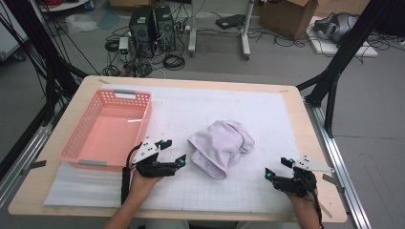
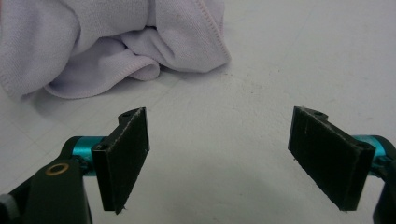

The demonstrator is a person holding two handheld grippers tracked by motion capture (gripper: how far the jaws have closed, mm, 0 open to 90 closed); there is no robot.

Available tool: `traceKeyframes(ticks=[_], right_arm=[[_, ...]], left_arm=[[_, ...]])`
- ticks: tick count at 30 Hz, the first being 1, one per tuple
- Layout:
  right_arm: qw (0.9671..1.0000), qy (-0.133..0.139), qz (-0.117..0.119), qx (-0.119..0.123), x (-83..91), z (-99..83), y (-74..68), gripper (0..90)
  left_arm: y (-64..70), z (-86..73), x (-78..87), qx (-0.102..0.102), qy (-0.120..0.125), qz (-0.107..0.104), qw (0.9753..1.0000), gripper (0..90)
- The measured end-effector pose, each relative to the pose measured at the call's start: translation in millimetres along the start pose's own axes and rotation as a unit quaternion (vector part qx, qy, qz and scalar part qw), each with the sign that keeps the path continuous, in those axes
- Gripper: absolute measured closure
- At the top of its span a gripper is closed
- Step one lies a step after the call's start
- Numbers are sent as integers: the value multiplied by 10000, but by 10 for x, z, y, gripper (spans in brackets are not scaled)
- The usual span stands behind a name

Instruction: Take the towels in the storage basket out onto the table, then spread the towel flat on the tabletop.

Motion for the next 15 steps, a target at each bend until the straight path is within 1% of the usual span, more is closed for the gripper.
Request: traceKeyframes(ticks=[3,7,11,15], right_arm=[[10000,-27,-7,40,-2,-13,3,192],[10000,-41,9,-2,-14,-11,-3,192],[9999,-67,59,64,-52,2,-32,192],[9997,-76,90,216,-88,34,-72,192]], left_arm=[[-1,-3,-1,-15,-26,28,10000,208],[-10,-2,13,0,-7,25,10000,210],[-22,-8,34,43,2,40,10000,211],[-29,-10,26,55,18,44,10000,212]])
Point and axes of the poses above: each handheld gripper's, and its own axes: x roughly backward along the jaws, z roughly out of its top, y roughly to its right, the point moved 3 cm from there along -x, roughly forward along the jaws, and after that the axes turned 2 degrees about -z, right-handed, at the moved point
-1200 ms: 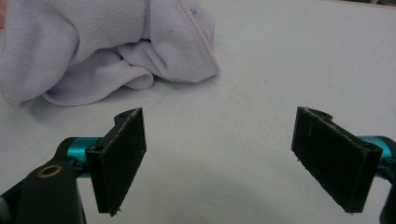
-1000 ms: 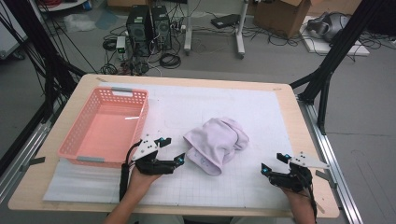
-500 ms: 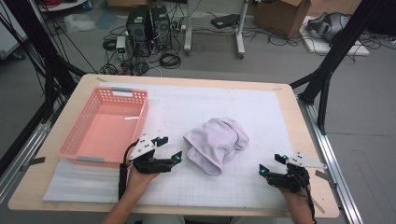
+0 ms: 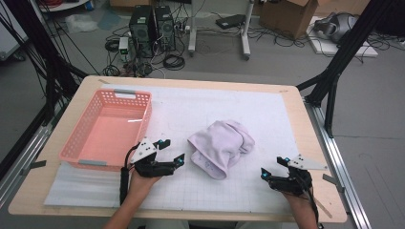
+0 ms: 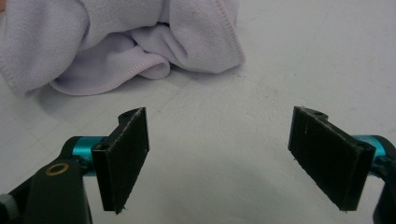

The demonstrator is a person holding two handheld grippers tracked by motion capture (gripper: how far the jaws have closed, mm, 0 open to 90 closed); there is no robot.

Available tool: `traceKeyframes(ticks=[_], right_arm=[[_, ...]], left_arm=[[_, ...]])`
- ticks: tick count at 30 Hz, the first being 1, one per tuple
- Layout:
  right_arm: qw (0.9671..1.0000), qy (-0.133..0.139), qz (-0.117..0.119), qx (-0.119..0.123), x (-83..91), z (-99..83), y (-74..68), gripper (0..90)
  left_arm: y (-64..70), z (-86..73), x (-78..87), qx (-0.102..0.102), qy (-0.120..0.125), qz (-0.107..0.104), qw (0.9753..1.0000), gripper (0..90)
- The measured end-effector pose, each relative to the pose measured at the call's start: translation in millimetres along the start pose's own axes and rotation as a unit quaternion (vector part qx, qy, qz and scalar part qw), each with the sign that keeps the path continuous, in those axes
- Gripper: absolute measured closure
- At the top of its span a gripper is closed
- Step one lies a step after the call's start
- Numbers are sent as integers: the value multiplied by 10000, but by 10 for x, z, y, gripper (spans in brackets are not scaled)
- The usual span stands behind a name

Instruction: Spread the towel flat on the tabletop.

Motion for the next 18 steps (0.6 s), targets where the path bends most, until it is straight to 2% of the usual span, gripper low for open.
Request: traceKeyframes(ticks=[8,13,15,18], right_arm=[[10000,-57,15,18,-133,73,-62,164],[9997,-139,178,57,-318,209,-173,169],[9994,-206,251,71,-417,265,-217,236],[9984,-410,310,245,-570,329,-296,342]], left_arm=[[3,-9,25,82,-28,0,10000,212],[19,0,24,116,21,22,9999,213],[14,-5,13,125,-9,18,9999,215],[-2,-16,0,158,-63,-24,9999,223]])
Point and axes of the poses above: each handheld gripper's, and its own axes: x roughly backward along the jaws, z roughly out of its top, y roughly to its right, the point moved 3 cm from there along -x, roughly forward along the jaws, and after that the axes turned 2 degrees about -z, right-handed, at the moved point
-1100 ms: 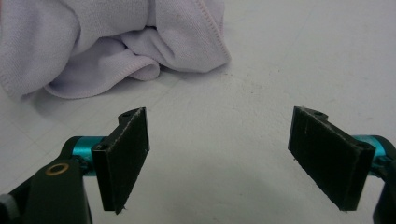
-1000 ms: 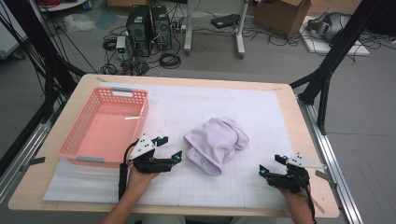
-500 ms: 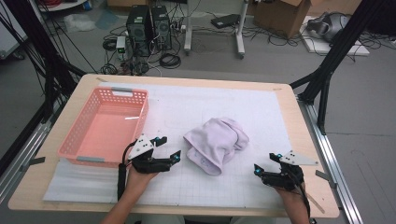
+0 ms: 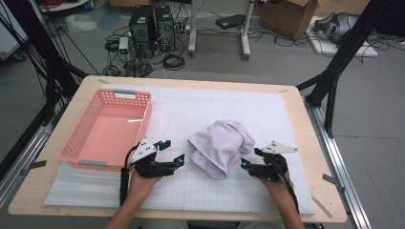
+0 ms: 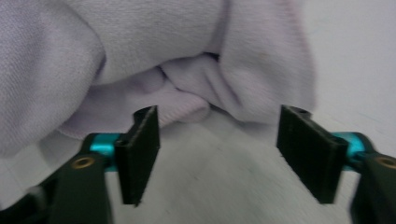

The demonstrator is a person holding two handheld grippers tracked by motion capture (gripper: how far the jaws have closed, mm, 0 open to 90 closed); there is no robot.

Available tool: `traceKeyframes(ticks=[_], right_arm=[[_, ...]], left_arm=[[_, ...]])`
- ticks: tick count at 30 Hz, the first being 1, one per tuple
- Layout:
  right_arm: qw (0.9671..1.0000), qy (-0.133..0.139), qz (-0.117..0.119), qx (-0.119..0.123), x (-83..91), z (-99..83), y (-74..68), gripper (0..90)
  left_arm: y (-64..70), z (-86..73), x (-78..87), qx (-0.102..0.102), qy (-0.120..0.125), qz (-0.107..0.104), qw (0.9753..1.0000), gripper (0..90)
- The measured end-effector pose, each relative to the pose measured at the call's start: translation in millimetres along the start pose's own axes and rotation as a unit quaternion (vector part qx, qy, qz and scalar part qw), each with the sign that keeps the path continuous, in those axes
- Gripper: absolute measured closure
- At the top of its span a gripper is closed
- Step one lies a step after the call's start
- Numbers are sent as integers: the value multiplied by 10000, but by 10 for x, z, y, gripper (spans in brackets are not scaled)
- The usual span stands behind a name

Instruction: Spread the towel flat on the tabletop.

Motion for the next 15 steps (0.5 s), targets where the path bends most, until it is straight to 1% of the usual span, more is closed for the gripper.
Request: traceKeyframes(ticks=[2,4,5,6,7,8,9,12,15], right_arm=[[9998,-150,95,103,-96,39,-50,425],[9990,-359,68,248,-207,59,-97,501],[9984,-485,62,291,-260,60,-118,560],[9975,-609,27,355,-308,55,-139,592],[9976,-566,-1,394,-315,65,-152,680],[9976,-574,-3,390,-311,70,-157,804],[9973,-594,69,414,-300,67,-163,894],[9959,-686,211,543,-216,37,-203,898],[9953,-621,324,673,-26,-29,-208,899]], left_arm=[[-6,-4,-10,12,-14,-26,10000,242],[-5,-7,-15,12,-33,-51,10000,258],[-2,-6,-17,11,-27,-62,10000,266],[-1,-4,-17,-2,-24,-76,10000,274],[0,-2,-17,-7,-24,-80,10000,280],[1,-2,-18,-5,-23,-89,10000,284],[1,-2,-19,-10,-22,-94,10000,291],[0,-3,-23,-13,-29,-93,10000,300],[-2,-7,-27,-12,-50,-93,9999,303]])
Point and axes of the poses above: each handheld gripper's, and its own axes: x roughly backward along the jaws, z roughly out of its top, y roughly to its right, the point moved 3 cm from there along -x, roughly forward along the jaws, and after that the axes turned 2 degrees about -z, right-handed, at the moved point
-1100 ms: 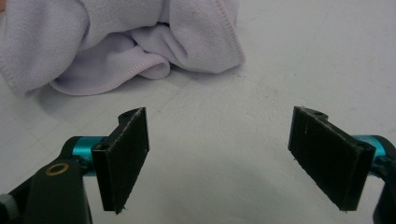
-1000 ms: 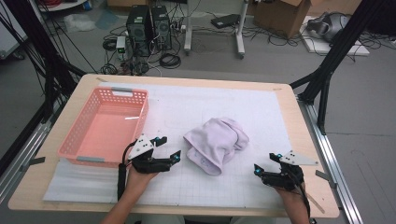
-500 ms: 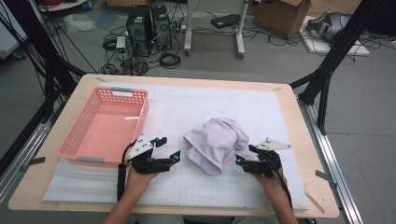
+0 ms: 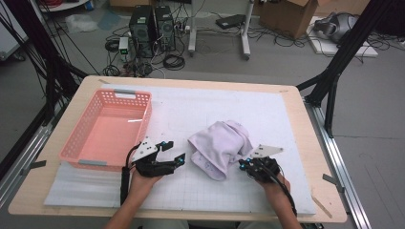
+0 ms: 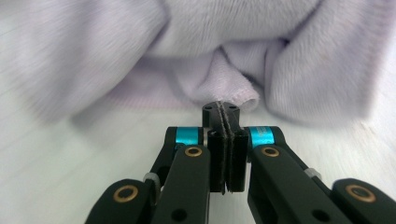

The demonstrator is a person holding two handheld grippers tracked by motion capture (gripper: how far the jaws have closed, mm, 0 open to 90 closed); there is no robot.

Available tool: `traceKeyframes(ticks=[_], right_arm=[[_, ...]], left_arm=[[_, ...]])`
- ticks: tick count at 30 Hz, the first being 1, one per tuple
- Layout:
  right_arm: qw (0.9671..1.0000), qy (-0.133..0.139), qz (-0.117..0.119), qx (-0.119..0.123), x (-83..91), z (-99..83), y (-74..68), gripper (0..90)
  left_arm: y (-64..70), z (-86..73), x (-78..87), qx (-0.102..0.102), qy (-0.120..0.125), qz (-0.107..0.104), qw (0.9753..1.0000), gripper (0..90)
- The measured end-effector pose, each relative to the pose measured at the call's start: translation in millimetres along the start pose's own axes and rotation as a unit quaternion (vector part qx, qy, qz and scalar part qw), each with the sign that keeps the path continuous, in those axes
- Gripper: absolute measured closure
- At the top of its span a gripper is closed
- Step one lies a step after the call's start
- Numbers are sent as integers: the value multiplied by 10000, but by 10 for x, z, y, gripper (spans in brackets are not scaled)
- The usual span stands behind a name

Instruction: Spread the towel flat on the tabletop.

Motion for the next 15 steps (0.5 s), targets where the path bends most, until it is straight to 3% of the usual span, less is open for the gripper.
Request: traceKeyframes(ticks=[4,5,6,7,9,11,12,14,15], right_arm=[[10000,9,84,-33,117,-96,13,888],[10000,27,75,-29,102,-88,1,785],[9999,80,58,-86,72,-64,-12,620],[9997,199,-6,-144,29,-31,-20,531],[9995,257,-117,-120,-64,39,-48,459],[9995,175,-271,-33,-170,93,-67,497],[9995,94,-311,18,-217,105,-70,606],[10000,39,-4,-11,-226,108,-80,804],[10000,-47,-38,63,-196,97,-90,825]], left_arm=[[2,-4,-20,-1,-15,23,10000,307],[7,-3,-23,3,-12,16,10000,308],[12,-1,-25,1,-7,14,10000,309],[16,0,-27,-15,-3,10,10000,312],[17,-6,-39,-10,-11,-3,10000,322],[8,-13,-49,-7,-40,-1,10000,323],[9,-14,-51,7,-45,-10,10000,325],[9,-12,-43,-36,-53,-13,10000,331],[11,-11,-41,-42,-47,-18,10000,335]])
Point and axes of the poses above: each handheld gripper's, and its own axes: x roughly backward along the jaws, z roughly out of its top, y roughly to its right, the point moved 3 cm from there along -x, roughly forward along the jaws, and after that the axes turned 2 degrees about -z, right-handed, at the moved point
